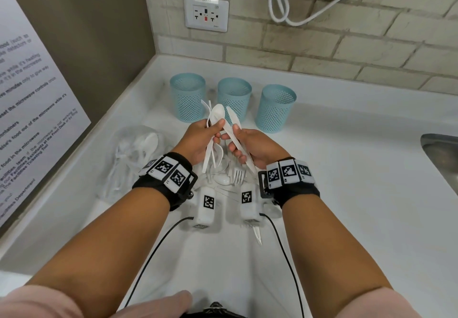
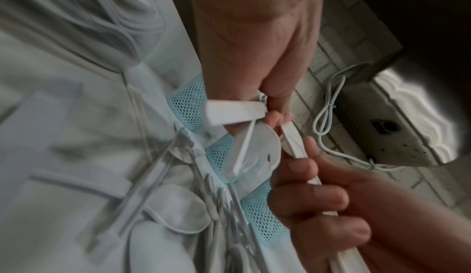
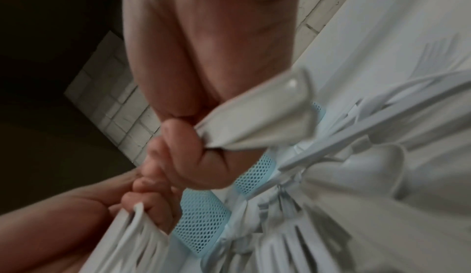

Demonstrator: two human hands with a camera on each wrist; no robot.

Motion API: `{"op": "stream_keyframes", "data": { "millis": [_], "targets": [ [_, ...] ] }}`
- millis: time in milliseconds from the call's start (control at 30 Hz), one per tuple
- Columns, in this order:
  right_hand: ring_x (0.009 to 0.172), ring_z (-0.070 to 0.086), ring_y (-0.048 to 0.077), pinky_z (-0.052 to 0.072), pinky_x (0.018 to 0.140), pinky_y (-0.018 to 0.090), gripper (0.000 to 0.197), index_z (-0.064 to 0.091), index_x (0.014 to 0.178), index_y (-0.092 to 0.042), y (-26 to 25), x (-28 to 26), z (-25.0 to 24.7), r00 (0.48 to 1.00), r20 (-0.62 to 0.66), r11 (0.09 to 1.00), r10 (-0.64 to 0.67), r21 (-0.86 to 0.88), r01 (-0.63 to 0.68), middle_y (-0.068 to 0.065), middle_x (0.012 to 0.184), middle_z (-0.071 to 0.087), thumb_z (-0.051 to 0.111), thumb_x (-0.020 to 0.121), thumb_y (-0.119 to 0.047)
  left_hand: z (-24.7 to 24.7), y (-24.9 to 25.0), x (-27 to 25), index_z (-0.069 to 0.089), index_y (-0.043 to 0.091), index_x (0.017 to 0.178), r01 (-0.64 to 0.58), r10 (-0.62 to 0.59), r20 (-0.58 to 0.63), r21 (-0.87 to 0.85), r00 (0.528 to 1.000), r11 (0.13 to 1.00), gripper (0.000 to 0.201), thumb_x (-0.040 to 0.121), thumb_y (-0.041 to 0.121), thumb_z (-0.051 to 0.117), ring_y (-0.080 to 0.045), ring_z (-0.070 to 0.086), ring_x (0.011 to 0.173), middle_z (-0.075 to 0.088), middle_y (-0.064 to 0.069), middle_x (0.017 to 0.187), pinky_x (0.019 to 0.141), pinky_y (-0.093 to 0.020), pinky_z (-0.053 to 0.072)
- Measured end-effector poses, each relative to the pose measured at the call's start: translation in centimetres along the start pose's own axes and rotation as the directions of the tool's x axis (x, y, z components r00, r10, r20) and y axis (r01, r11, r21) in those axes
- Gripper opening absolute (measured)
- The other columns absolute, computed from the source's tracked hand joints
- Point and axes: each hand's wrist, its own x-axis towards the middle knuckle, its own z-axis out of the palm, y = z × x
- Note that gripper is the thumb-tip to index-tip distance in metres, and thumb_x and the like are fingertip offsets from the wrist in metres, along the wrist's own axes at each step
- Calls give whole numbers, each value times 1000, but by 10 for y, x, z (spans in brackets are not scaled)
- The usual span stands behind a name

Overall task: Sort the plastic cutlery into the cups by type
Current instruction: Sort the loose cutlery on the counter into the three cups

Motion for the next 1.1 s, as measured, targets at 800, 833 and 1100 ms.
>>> {"op": "stream_keyframes", "data": {
  "millis": [800,833,1100],
  "targets": [
    [42,29,6,25,42,17,35,59,98,-16,4,9,-2,999,-15,998,-33,53,34,-3,55,38,33,101,-38,-6,-3,-2,55,7,114,44,-42,14,-234,999,971,20,95,4,50,-9,64,72,64,-5,89,63,-14,54],
    [43,29,6,26,42,18,33,57,100,-14,3,11,0,999,-33,998,-33,58,35,-2,57,38,32,102,-35,-7,-3,-3,56,7,112,27,-30,-7,-237,1000,971,19,94,4,51,-11,64,76,65,-5,90,63,-15,54],
    [78,56,10,41,76,28,31,61,86,-17,-31,24,11,982,-142,992,-125,-9,125,-2,82,63,35,102,-24,-18,3,-3,64,12,91,-50,6,-183,-238,983,970,5,89,9,61,-13,66,82,69,-3,91,73,-21,56]
  ]
}}
